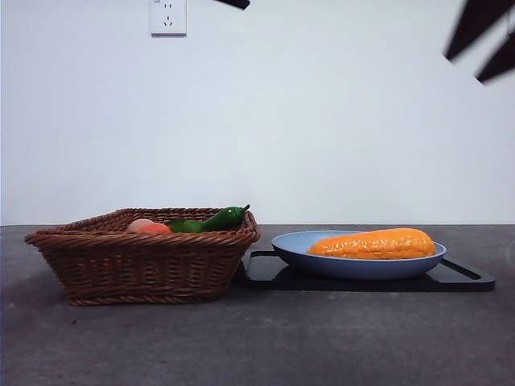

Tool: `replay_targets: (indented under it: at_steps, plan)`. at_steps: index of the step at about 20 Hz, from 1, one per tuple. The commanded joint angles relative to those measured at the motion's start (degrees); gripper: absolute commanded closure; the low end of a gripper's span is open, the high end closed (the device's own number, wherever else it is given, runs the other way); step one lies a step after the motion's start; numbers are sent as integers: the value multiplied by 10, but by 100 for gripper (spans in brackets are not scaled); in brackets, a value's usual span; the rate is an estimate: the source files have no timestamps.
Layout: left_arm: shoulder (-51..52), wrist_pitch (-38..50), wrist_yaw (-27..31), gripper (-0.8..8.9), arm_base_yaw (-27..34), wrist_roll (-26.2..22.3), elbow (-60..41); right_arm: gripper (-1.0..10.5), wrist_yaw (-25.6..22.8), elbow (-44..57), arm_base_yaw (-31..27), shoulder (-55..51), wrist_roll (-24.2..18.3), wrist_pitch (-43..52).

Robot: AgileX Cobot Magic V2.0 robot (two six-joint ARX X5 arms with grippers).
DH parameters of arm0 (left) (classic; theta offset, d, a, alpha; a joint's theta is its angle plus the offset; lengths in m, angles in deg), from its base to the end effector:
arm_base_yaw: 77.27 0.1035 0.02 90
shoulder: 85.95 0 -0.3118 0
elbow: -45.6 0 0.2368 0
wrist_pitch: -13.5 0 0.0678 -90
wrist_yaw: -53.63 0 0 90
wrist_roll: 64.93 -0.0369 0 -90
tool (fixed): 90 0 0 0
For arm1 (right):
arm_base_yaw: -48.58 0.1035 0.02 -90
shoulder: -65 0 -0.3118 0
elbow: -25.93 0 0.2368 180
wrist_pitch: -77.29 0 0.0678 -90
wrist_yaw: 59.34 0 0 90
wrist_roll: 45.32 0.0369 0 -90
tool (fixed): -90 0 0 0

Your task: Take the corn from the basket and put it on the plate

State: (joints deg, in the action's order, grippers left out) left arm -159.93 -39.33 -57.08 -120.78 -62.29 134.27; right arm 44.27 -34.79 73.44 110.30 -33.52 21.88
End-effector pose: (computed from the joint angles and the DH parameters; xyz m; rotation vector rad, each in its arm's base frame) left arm 0.1676 -0.1771 0.4001 0.0989 0.7112 -1.0608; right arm 0.0947 0.0534 0.3215 0.1203 0.7701 0.5677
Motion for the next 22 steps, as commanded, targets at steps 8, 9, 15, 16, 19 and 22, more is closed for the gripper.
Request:
replay_targets:
  at_steps: [8, 9, 15, 16, 19, 22]
  plan:
    - [-40, 49, 4, 806, -4, -21, -57, 945, -33, 116, 16, -69, 30, 98]
    - [-40, 50, 3, 806, -4, -21, -57, 945, -33, 116, 16, -69, 30, 105]
    - [-40, 53, 3, 806, -4, -21, -57, 945, -32, 116, 16, -69, 31, 112]
    - [-40, 60, 3, 806, -4, -22, -57, 945, -32, 116, 16, -69, 31, 112]
    - [-40, 87, 3, 806, -4, -22, -57, 945, -32, 116, 16, -69, 31, 112]
    - [-40, 118, 3, 806, -4, -22, -57, 945, -32, 116, 16, -69, 31, 112]
